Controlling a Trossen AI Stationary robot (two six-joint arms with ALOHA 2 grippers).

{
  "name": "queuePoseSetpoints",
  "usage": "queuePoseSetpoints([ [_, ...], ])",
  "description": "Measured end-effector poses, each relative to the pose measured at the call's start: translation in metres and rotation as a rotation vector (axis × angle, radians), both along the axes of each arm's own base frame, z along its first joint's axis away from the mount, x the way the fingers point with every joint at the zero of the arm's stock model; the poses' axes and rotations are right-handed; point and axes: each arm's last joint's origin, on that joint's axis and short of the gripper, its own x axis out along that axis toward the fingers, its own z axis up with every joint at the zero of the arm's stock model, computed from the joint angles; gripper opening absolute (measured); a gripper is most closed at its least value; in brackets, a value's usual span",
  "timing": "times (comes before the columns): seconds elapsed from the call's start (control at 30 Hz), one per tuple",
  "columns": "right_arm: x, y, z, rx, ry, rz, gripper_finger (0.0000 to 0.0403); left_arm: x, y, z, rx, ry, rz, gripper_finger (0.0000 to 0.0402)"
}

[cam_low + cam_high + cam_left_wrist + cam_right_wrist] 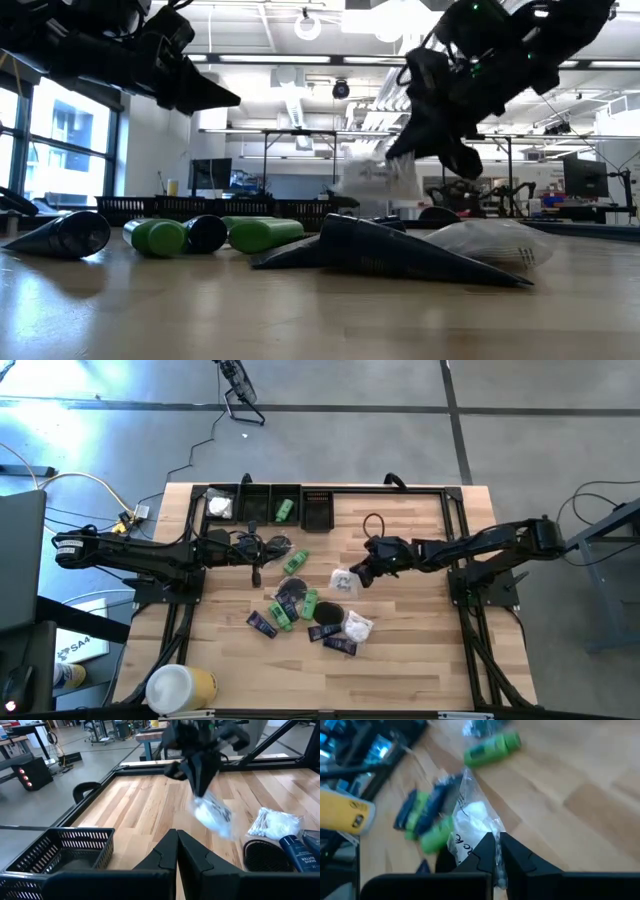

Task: Pick & Place Travel size toiletries
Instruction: Put the cotton pack into the left black bin

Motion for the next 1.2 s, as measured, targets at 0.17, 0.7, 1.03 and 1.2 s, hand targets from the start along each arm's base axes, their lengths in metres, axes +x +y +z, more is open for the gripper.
queuePoseSetpoints([
  [0.17,-0.006,-0.002,0.019,-0.109,-0.069,-0.03,0.0007,0.0,0.0,0.0,0.0,-0.001,0.0,0.0003],
  [0.7,-0.007,-0.007,0.042,-0.473,-0.171,-0.089,0.0006,0.0,0.0,0.001,0.0,-0.009,0.0,0.0003],
  [1.03,-0.004,-0.007,0.053,-0.629,-0.254,-0.047,0.0005,0.0,0.0,0.001,-0.055,-0.018,0.007,0.0003],
  [1.2,-0.004,-0.007,0.054,-0.657,-0.262,-0.039,0.0005,0.0,0.0,0.001,-0.159,-0.035,0.02,0.0003],
])
